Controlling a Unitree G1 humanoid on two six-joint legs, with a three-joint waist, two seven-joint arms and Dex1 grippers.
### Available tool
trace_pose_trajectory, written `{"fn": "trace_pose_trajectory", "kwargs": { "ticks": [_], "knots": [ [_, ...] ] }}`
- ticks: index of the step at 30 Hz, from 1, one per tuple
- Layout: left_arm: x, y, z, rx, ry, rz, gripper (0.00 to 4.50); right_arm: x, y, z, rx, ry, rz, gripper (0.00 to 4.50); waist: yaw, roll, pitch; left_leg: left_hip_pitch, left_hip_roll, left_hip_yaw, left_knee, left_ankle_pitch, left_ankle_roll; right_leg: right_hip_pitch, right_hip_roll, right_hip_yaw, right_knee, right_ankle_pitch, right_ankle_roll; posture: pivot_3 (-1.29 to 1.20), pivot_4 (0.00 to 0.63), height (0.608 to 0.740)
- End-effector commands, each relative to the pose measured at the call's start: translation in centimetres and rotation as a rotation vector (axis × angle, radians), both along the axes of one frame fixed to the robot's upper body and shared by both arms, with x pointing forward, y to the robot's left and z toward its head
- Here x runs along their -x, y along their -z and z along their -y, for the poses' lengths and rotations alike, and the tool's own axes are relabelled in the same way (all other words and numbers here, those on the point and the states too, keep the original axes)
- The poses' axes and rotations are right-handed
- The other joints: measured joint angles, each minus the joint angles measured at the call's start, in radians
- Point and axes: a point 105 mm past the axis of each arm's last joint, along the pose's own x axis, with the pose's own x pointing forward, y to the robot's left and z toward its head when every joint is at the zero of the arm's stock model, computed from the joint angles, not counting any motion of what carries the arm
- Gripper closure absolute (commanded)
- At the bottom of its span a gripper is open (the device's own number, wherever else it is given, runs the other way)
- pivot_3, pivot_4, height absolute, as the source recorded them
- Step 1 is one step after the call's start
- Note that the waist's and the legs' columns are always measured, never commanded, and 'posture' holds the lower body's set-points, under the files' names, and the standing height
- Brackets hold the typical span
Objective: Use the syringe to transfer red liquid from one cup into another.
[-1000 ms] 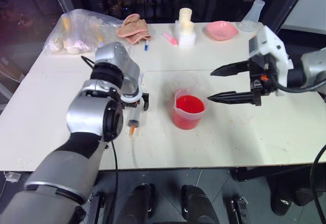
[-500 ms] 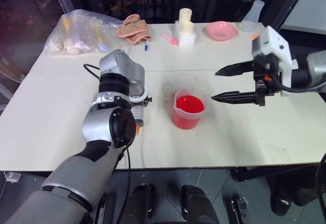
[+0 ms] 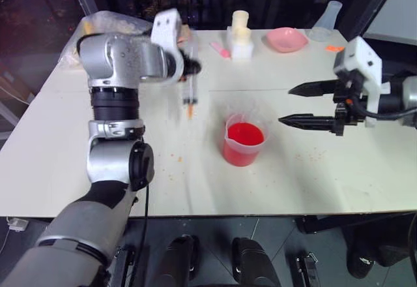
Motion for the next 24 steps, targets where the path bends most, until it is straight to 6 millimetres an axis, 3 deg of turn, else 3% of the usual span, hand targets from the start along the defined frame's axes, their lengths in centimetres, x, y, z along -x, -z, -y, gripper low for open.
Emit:
{"fn": "trace_pose_trajectory", "kwargs": {
  "ticks": [1,6,8,12,19,24],
  "knots": [
    [1.9,-4.4,2.8,0.092,0.175,0.202,3.01,0.4,-1.5,0.4,-0.045,0.041,0.081,0.69,-0.004,0.000,0.000,0.000,0.000,0.000,0.000,0.000,0.000,0.000,0.000,0.000,0.000,0.000,0.000,0.00,0.150,0.740],
    [6.5,-5.8,7.4,0.235,0.518,0.405,3.01,1.2,-2.7,0.4,-0.191,0.099,0.120,0.69,-0.006,0.000,0.000,0.000,0.001,0.000,0.000,0.000,0.001,0.000,0.001,0.001,0.001,0.000,0.000,0.00,0.150,0.740],
    [7.6,-5.7,7.7,0.259,0.581,0.485,3.01,1.5,-3.0,0.2,-0.239,0.105,0.122,0.69,-0.008,0.001,0.000,0.000,0.001,0.001,0.000,0.000,0.001,0.000,0.001,0.001,0.000,0.000,0.000,0.00,0.150,0.740],
    [8.9,-3.2,8.4,0.182,0.705,0.602,3.01,2.3,-3.9,-0.2,-0.336,0.102,0.121,0.69,-0.012,0.003,-0.002,0.003,0.002,0.002,-0.001,-0.001,0.004,0.001,0.002,0.003,0.001,0.000,-0.001,0.00,0.150,0.740],
    [8.7,0.9,8.5,0.100,0.755,0.714,3.01,3.4,-6.2,-0.6,-0.459,0.074,0.146,0.69,-0.006,0.003,-0.002,0.004,0.002,0.002,-0.001,-0.002,0.007,0.002,0.002,0.003,0.000,0.001,-0.002,0.00,0.150,0.740],
    [7.9,3.0,8.2,0.156,0.717,0.710,3.01,2.7,-5.7,-1.6,-0.493,0.094,0.126,0.69,-0.006,0.003,-0.002,0.004,0.002,0.002,0.000,-0.002,0.007,0.003,0.002,0.003,0.000,0.001,-0.002,0.00,0.150,0.740]
  ]
}}
